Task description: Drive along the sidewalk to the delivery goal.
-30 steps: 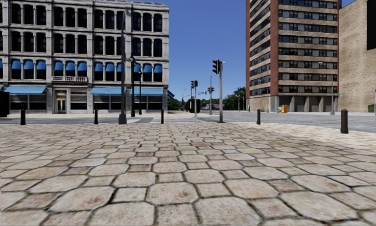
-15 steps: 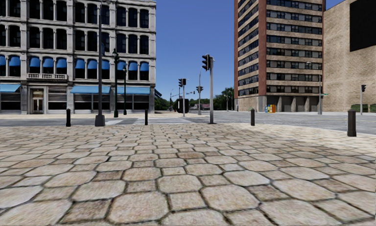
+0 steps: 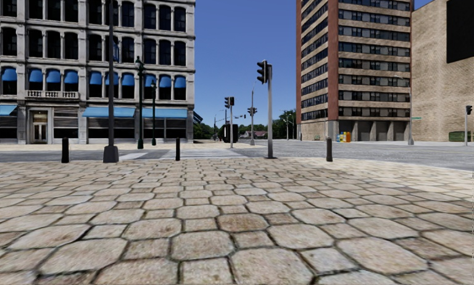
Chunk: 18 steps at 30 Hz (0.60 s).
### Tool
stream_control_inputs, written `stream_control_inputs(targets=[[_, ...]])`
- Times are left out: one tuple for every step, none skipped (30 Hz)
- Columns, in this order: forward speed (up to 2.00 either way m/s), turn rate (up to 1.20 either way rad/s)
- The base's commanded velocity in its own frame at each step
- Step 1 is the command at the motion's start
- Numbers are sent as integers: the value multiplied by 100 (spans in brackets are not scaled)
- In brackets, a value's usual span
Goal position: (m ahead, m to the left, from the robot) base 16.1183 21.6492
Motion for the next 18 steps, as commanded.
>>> stream_control_inputs(targets=[[200, 0], [200, 0], [200, 0], [200, 0], [200, 0], [200, 0], [200, 0], [200, 0], [200, 0], [200, 0], [200, 0], [200, 0], [200, 0], [200, 0], [200, 0], [200, 0], [200, 0], [200, 0]])
